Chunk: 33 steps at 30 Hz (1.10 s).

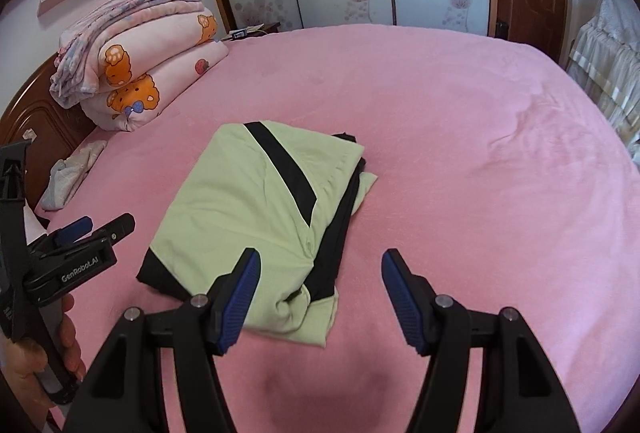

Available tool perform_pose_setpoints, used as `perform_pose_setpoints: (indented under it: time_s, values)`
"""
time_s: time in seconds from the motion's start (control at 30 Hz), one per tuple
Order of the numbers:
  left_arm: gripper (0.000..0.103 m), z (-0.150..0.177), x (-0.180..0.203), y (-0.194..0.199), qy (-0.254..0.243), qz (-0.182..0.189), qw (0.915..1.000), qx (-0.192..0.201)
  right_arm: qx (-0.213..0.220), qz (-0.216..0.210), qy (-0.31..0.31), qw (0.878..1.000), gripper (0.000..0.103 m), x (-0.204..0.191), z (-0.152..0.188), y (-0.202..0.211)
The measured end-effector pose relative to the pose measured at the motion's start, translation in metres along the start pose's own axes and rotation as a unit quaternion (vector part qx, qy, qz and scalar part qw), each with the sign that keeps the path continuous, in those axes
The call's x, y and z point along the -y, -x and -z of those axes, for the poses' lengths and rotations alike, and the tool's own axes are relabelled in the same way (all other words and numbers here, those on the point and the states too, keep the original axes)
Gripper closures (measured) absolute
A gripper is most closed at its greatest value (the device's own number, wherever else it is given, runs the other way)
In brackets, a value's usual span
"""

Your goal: Fold large clothes

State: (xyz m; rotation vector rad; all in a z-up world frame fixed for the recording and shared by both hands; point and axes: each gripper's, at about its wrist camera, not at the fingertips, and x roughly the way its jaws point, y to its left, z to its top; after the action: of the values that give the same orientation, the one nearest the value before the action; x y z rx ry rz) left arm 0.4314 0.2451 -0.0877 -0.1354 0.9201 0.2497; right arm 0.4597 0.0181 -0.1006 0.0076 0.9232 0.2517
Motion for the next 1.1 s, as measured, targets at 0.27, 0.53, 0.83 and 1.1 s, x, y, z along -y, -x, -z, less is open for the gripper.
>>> perform_pose_setpoints:
  time_s: [0.27,0.53,0.83,1.1]
  values:
    - [0.022,0.039,0.039,0.091,-0.037,0.026,0.9988,-0.019,-0.004,0.020,0.014,1.000,0.040,-0.004,0.031,0.093]
    - [0.022,0.090,0.069,0.170,-0.074,0.057,0.9956,-0.004,0.012,0.049,0.023,0.998,0.040,0.002,0.066,0.181]
    - [0.022,0.141,0.089,0.238,-0.101,0.093,0.9905,0.000,0.013,0.066,0.022,0.997,0.040,0.021,0.104,0.272]
    - [0.022,0.187,0.106,0.305,-0.134,0.129,0.9824,0.013,0.042,0.072,0.020,0.996,0.040,0.029,0.144,0.332]
